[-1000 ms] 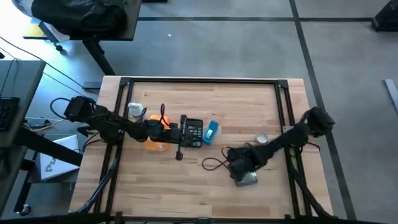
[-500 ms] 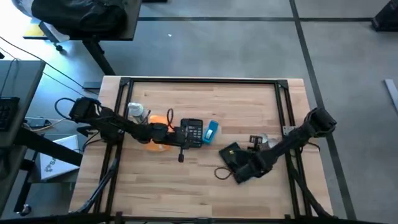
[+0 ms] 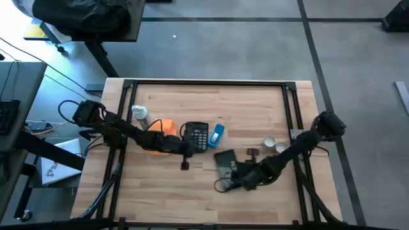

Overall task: Apply microfiber cloth
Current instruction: Wipe the tablet with the orange microfiber cloth

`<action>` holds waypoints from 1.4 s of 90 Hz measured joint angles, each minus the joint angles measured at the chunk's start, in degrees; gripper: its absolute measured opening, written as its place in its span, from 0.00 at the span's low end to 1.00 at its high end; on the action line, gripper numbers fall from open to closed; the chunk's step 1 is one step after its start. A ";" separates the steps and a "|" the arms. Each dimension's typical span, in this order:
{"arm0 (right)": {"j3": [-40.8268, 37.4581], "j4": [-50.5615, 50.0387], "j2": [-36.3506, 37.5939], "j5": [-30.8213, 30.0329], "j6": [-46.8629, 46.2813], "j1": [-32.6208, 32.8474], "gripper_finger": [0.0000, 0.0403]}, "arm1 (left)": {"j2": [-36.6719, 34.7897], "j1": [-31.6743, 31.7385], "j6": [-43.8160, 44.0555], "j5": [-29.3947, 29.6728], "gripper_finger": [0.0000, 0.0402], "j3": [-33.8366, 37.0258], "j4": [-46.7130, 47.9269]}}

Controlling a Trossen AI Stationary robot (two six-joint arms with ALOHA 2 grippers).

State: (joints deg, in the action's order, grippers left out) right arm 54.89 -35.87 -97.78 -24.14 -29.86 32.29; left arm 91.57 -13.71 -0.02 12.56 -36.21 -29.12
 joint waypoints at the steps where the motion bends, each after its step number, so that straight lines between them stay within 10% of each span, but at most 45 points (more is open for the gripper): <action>1: 0.09 0.03 -0.01 -0.21 0.81 -0.14 0.02 | 0.00 -0.19 0.27 -0.01 0.00 -0.01 0.29; 30: 0.44 5.70 -0.13 -2.08 16.15 0.03 0.04 | -1.59 -6.09 11.99 -1.31 0.00 -0.19 15.42; 58: 0.46 27.97 -2.59 -3.65 39.23 0.31 0.27 | -5.72 -11.75 15.44 1.48 0.11 -8.09 39.99; 92: 5.30 36.40 -13.72 -4.37 45.67 0.11 0.38 | -4.90 -18.74 18.47 10.99 0.36 -8.37 42.45; 126: 10.24 36.57 -19.75 -4.31 57.06 -0.74 0.38 | -2.68 -19.11 21.83 11.90 0.39 -6.60 41.21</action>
State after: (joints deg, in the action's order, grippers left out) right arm 65.13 0.70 -117.53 -28.45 27.20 31.55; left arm 88.89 -32.82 21.81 24.47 -42.81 12.09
